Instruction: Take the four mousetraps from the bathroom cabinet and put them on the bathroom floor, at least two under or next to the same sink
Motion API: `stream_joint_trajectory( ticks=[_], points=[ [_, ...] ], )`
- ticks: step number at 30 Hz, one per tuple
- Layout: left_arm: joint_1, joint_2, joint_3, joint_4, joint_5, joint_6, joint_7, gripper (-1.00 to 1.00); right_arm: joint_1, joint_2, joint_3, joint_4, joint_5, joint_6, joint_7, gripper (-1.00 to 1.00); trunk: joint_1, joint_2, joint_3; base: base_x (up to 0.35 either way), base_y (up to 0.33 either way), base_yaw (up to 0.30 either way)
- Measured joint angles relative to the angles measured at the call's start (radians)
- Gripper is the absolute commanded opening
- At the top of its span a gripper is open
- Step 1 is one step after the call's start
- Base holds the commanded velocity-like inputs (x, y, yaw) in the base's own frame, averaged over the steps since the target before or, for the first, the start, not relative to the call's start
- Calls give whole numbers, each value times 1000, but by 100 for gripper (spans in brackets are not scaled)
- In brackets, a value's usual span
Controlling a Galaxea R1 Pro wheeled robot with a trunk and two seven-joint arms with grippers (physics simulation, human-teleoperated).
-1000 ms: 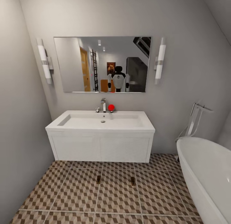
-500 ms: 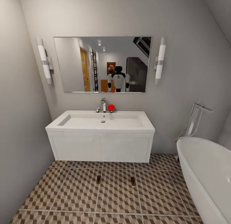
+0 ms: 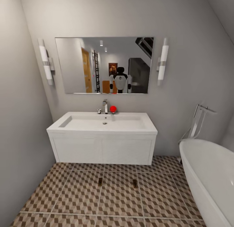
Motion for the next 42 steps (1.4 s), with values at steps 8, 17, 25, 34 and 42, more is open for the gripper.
stream_joint_trajectory(
  ticks=[8, 17, 25, 34, 42],
  points=[
    [0, 0, 0, 0, 2, 0, 0, 100, 0, 1, 0, 0, 0, -2, 0, 100, 0, 0, 0, 0, 0, 206],
    [0, -2, 0, 0, 4, 1, 0, 100, 0, 1, 0, 0, 0, -2, 0, 100, 0, 0, 0, 0, 0, 263],
    [0, -3, 0, 1, 6, 2, 0, 100, 0, 1, 0, 0, 0, -2, 0, 100, 0, 0, 0, 0, 0, 272],
    [13, -3, 0, 1, 6, 2, 0, 100, 0, 2, 1, 0, 1, -3, 0, 100, 0, 0, 0, 0, 0, 273],
    [19, -4, 0, 1, 6, 2, 0, 100, 0, 3, 1, 0, 2, -5, 0, 100, 0, 0, 0, 0, 0, 273]
  ],
)
